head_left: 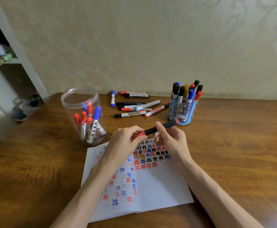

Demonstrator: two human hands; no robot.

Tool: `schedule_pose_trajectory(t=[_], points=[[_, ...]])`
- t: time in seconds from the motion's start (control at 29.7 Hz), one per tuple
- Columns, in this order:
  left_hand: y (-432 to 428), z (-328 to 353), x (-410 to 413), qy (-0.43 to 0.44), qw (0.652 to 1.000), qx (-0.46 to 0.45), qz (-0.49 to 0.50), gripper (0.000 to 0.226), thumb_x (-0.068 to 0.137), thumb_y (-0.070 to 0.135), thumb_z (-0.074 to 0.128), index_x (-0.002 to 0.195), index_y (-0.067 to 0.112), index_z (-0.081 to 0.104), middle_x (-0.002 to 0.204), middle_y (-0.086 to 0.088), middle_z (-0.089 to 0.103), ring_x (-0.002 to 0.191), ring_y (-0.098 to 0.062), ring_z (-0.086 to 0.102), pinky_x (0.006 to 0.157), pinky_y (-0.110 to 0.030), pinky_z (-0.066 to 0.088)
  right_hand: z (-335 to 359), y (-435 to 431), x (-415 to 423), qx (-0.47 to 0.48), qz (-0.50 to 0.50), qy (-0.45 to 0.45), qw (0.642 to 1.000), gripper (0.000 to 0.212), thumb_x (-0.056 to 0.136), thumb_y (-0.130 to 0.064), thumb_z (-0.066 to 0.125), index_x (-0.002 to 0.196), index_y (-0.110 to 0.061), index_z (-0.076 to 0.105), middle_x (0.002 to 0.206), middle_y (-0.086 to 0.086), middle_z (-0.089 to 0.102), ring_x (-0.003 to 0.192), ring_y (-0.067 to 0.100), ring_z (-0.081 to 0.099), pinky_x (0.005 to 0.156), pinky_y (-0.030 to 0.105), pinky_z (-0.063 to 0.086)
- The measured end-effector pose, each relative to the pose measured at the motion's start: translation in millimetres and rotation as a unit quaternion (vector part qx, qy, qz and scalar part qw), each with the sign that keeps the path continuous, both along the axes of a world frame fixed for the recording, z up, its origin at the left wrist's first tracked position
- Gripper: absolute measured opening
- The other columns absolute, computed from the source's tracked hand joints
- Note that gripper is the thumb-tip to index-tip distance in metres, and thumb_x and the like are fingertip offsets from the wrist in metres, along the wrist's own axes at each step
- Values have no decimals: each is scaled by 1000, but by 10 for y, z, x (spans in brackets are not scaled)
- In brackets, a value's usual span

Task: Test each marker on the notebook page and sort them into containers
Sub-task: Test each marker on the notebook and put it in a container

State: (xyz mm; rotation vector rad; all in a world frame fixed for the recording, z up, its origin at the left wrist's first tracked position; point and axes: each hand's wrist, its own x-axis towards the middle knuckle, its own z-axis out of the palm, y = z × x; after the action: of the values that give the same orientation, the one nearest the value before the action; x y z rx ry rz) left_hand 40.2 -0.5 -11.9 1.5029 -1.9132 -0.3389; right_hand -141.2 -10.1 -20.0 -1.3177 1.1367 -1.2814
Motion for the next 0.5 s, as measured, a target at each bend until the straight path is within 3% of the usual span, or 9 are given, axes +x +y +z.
schedule_pose_trajectory(t=[0.1,0.2,0.4,0.5], points=[[34,-21,-27,3,1000,-14,-18,25,95,35,69,115,23,73,103,12,74,94,-2,68,78,-21,58,-15,36,35,-11,13,31,999,36,97,-42,71,82,-10,73,70,6,73,60,9,66,62,20,52],[64,-46,-34,14,1000,-6,-20,20,98,32,65,112,20,73,98,12,73,91,-4,68,79,-31,60,7,59,44,-7,18,44,999,35,98,-41,71,81,-11,73,73,6,75,62,8,68,63,18,51],[119,-1,-32,48,998,9,-24,13,100,27,64,97,20,75,75,17,66,77,-2,64,64,-20,51,64,91,34,-11,42,60,997,34,99,-43,69,84,-13,74,78,6,75,69,12,69,74,25,57],[126,10,18,71,996,48,-35,18,102,26,60,91,21,74,68,12,63,71,-7,64,58,-25,51,146,88,-33,-28,37,43,998,29,101,-36,67,89,-10,71,78,2,74,75,12,69,78,27,55]])
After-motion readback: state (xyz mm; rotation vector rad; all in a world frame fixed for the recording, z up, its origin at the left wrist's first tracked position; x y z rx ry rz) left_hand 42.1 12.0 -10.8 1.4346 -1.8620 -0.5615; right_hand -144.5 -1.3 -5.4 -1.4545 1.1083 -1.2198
